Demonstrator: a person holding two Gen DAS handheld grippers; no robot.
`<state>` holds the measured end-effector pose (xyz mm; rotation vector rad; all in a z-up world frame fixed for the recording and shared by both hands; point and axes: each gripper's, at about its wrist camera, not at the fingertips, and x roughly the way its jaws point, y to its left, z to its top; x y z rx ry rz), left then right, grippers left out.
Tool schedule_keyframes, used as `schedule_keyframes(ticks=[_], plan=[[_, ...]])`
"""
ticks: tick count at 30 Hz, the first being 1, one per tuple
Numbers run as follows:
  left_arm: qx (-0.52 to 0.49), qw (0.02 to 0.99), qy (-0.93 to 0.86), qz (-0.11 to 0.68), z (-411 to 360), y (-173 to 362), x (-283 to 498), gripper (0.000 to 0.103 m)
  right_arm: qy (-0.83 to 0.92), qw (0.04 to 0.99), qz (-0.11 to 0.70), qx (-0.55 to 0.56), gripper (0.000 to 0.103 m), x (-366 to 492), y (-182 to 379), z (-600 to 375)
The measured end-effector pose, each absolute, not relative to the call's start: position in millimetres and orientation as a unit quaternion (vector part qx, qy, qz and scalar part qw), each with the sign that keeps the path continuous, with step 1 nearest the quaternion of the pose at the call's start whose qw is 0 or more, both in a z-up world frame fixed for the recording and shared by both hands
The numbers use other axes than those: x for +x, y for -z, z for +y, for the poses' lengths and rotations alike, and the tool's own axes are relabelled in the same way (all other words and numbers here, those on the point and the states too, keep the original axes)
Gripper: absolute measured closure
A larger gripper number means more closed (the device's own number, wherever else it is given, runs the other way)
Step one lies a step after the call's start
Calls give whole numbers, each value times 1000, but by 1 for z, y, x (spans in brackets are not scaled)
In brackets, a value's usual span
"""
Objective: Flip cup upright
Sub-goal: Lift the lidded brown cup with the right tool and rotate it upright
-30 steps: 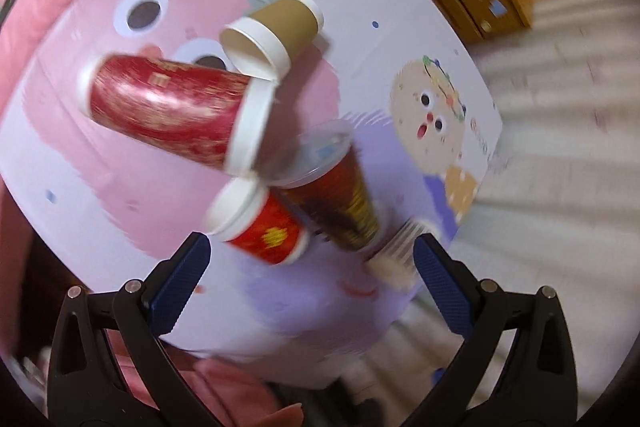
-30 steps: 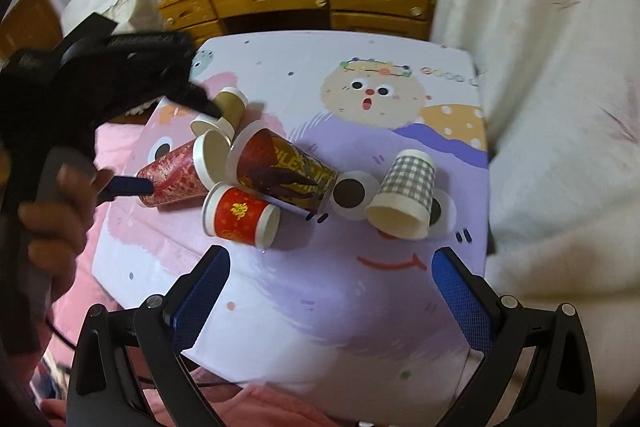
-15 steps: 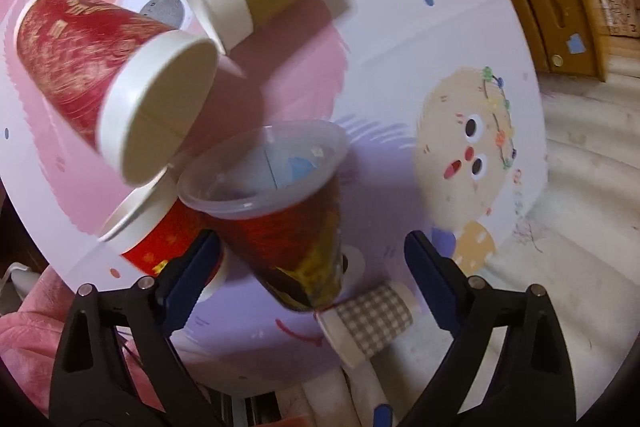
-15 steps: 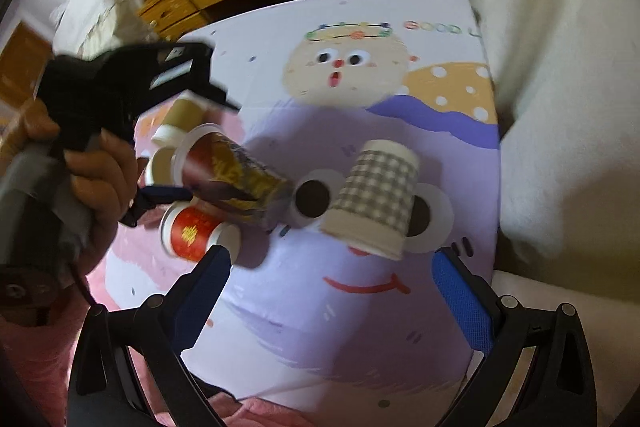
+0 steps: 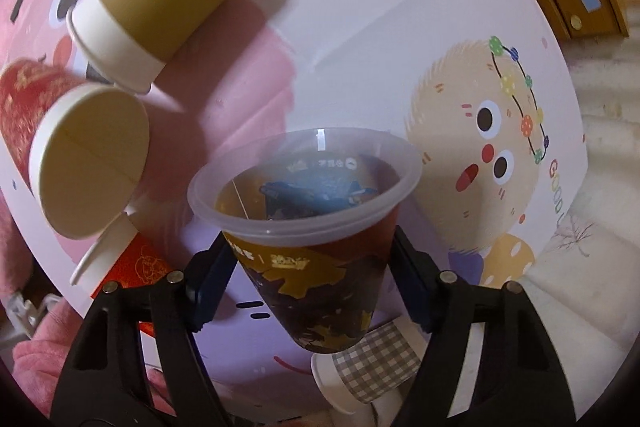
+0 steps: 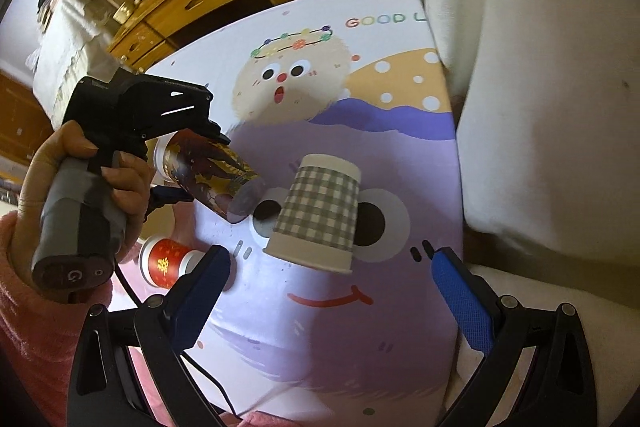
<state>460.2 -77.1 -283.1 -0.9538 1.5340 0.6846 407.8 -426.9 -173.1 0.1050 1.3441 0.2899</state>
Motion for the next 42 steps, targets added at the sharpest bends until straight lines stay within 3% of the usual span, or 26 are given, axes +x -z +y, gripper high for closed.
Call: schedule_keyframes(ticks=[14,24,34,42], plan=[[-304,623,-169,700,-97,205,450,33,-151,749,632,129,1,381,148,-409],[-221,664,-92,708,-44,150,325,33,-144,710,657,208,0,311,144,-358],[-137,649,-22,748,-21,198,210,33,-89,674,679,277,0,208,177,-304],[-99,644,45,758,-36,247,184,33,-49,647,682,337,1,157,203,-296]])
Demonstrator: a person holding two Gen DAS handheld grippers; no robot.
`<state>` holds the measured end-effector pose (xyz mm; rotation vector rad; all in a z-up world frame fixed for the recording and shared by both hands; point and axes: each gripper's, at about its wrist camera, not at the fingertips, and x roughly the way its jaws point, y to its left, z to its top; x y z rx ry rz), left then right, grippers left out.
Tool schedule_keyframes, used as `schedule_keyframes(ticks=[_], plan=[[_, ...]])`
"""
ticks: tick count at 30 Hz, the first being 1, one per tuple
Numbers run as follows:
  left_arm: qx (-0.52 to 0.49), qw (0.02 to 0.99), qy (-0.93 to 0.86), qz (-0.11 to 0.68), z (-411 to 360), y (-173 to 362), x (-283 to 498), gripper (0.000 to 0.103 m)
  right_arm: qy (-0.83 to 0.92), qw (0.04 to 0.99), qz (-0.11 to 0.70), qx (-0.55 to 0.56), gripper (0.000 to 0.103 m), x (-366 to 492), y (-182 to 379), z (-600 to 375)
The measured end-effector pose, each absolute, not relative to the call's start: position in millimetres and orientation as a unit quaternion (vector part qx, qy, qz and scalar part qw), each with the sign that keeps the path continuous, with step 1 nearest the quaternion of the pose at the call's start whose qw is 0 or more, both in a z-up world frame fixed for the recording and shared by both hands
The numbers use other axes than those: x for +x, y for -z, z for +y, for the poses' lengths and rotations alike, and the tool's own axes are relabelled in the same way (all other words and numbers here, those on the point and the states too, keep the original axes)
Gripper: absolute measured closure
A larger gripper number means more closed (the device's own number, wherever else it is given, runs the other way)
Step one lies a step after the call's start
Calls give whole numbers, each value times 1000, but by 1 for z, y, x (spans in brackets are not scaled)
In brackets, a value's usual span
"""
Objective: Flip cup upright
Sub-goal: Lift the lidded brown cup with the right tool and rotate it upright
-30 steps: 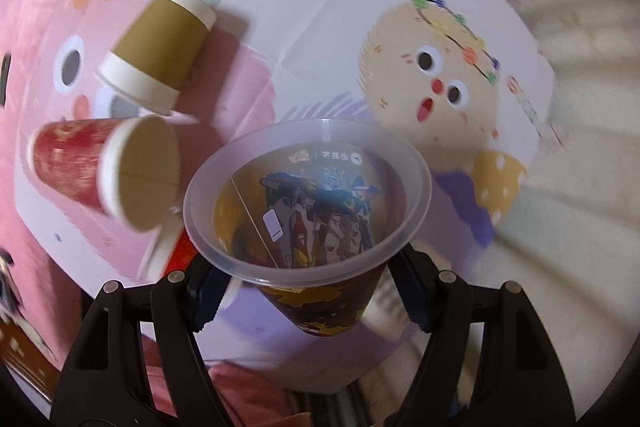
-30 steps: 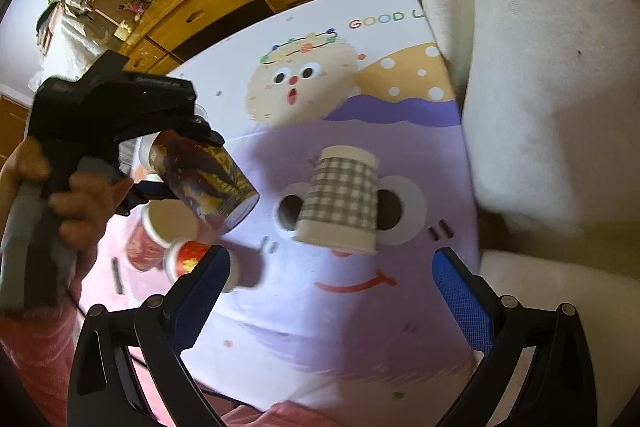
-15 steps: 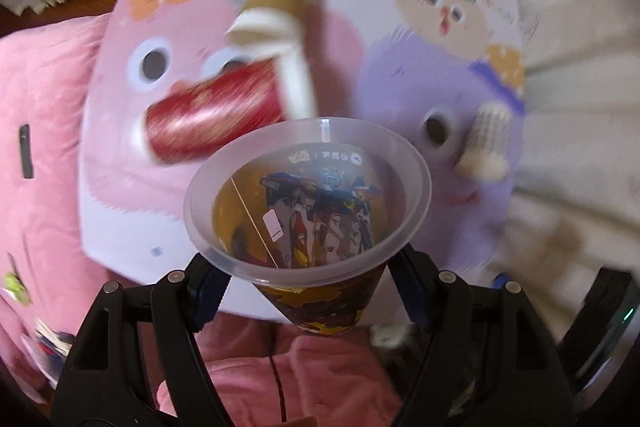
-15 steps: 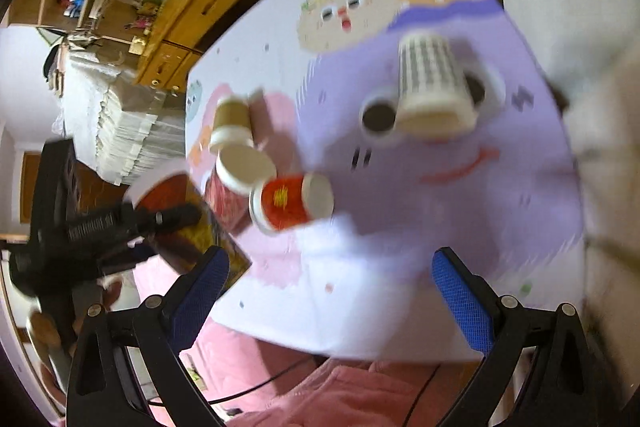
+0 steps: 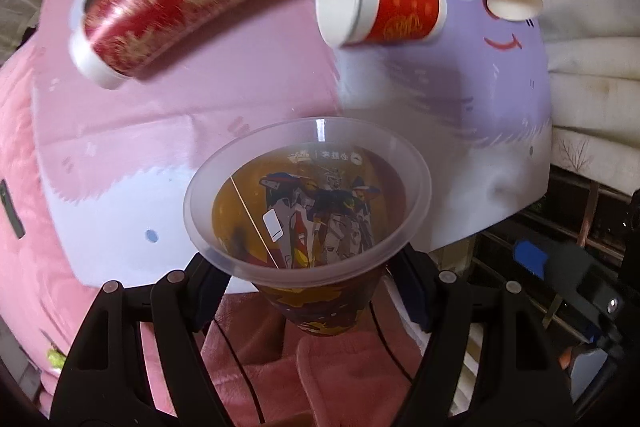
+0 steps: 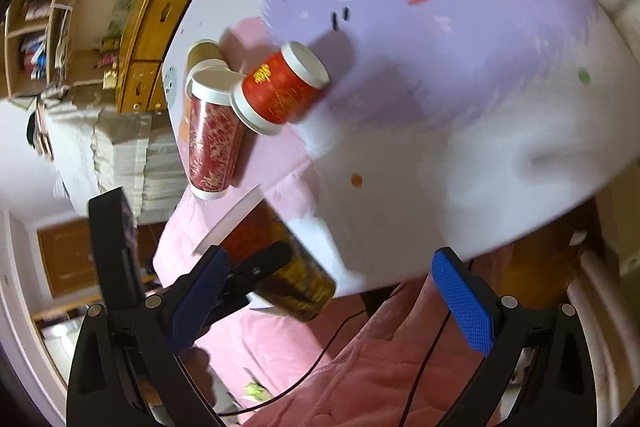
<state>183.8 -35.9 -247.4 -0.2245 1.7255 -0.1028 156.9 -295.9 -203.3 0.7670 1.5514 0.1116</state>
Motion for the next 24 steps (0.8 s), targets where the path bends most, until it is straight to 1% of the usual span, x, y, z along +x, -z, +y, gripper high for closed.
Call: schedule_keyframes(ticks=[8,11,18,24], plan=[[-129,651,101,741,-37,263,183,33,0,650,675,348,1,145,202,-311],[-116,657,115,736,-41,265,185,32,9,652,674,348,1,144,198,-314],[-93,656,140,735,-46,254,201,30,8,671,660,337,1,146,173,-310],[-92,664,143,729,-22,235,187,29,3,677,668,308,0,169,178,-291]])
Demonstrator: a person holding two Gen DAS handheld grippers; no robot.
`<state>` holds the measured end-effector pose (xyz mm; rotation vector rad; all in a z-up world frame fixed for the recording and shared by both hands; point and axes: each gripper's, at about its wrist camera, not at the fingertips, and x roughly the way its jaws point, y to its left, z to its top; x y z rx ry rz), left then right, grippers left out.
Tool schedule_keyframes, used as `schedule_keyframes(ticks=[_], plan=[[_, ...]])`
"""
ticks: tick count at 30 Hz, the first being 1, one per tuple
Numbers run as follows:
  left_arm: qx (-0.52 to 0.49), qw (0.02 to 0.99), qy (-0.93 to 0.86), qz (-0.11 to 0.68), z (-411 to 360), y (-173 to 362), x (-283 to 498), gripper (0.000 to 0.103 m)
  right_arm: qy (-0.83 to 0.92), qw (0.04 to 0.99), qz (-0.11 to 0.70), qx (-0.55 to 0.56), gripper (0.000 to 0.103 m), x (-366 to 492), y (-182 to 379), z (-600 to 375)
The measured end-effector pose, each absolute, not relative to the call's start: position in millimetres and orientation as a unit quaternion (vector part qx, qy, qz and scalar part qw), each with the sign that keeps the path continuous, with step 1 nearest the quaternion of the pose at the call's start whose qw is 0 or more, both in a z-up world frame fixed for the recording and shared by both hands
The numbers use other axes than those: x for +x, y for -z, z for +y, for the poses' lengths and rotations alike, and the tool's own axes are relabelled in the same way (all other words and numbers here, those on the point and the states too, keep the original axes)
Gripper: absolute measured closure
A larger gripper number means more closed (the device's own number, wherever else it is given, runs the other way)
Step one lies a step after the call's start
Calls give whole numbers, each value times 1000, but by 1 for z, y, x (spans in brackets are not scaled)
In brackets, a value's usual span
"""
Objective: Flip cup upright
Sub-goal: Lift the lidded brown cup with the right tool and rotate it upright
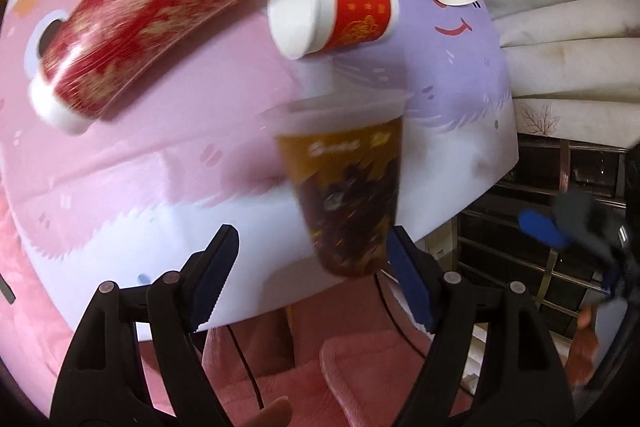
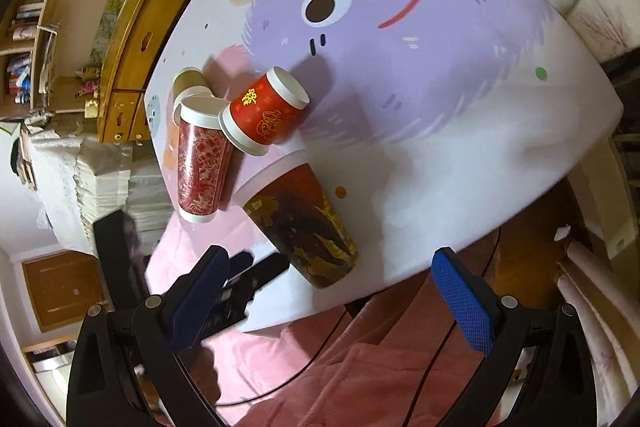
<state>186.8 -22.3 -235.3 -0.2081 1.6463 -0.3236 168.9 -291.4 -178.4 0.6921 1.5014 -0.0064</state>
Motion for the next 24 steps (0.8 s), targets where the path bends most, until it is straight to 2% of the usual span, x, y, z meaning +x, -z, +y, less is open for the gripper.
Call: schedule_keyframes(ticks=[9,21,23,24], plan=[[-110,673,89,726,33,209,166,29,-33,689,705,163,0,208,220,-220],[-146,700,-11,699,103,190,172,29,-71,677,724,109,1,230,267,-163],[-145,712,-20,687,109,186,173,29,-76,680,722,109,4,232,269,-160],[-144,720,-26,678,112,182,174,29,-79,681,720,109,9,233,269,-159]])
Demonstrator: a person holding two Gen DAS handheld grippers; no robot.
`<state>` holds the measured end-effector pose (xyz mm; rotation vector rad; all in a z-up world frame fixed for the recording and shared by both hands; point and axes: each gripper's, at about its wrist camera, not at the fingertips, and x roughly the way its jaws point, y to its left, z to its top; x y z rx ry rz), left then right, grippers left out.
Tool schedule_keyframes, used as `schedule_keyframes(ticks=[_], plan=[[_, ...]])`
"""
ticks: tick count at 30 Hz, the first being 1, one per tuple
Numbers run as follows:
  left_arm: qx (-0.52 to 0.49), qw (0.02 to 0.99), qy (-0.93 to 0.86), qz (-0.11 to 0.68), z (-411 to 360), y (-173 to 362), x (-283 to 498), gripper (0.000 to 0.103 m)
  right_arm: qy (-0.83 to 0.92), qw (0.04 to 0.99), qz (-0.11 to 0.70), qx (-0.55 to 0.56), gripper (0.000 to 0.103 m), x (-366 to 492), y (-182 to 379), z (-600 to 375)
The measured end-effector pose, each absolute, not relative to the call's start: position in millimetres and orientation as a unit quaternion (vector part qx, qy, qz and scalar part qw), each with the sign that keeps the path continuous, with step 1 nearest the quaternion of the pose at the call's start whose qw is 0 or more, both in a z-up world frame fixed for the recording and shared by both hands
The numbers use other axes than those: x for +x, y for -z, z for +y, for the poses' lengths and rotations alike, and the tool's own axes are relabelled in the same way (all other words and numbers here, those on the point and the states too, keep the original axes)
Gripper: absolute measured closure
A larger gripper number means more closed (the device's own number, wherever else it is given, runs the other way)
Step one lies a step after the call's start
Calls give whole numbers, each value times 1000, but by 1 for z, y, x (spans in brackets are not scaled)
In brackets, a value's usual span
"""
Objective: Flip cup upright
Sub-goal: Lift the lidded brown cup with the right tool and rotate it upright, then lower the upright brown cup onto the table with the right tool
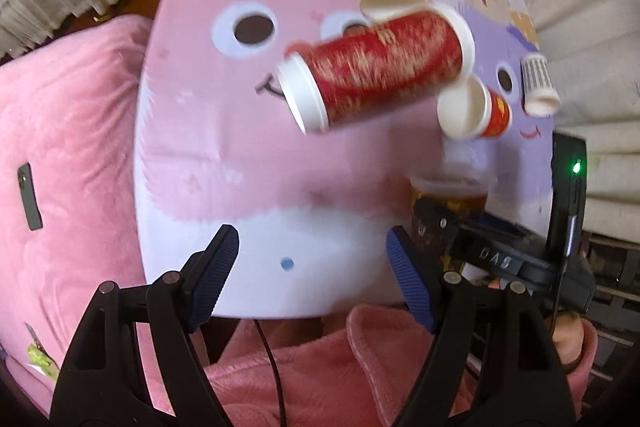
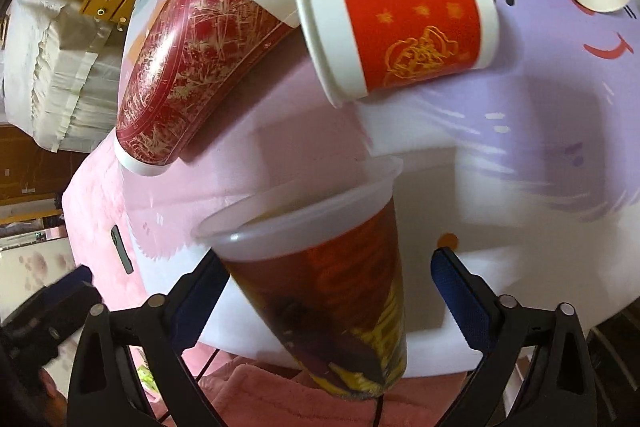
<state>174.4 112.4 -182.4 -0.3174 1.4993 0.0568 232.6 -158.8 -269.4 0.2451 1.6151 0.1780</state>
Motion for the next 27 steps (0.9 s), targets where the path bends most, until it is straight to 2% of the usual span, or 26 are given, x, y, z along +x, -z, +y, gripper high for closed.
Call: schedule_keyframes(ticks=[1,3,10,21,27], plan=[[-142,726,-29,672,113,180,176,29,-82,682,718,109,18,232,269,-159],[-135,738,-34,660,114,174,180,29,-81,690,711,104,24,234,267,-156],[-101,781,-18,616,104,157,189,29,-94,754,643,96,25,229,233,-165],[-42,843,3,536,88,132,182,29,-96,890,445,-15,26,166,180,-167],[-57,877,-11,477,92,118,167,29,-102,901,417,-58,26,139,185,-161]])
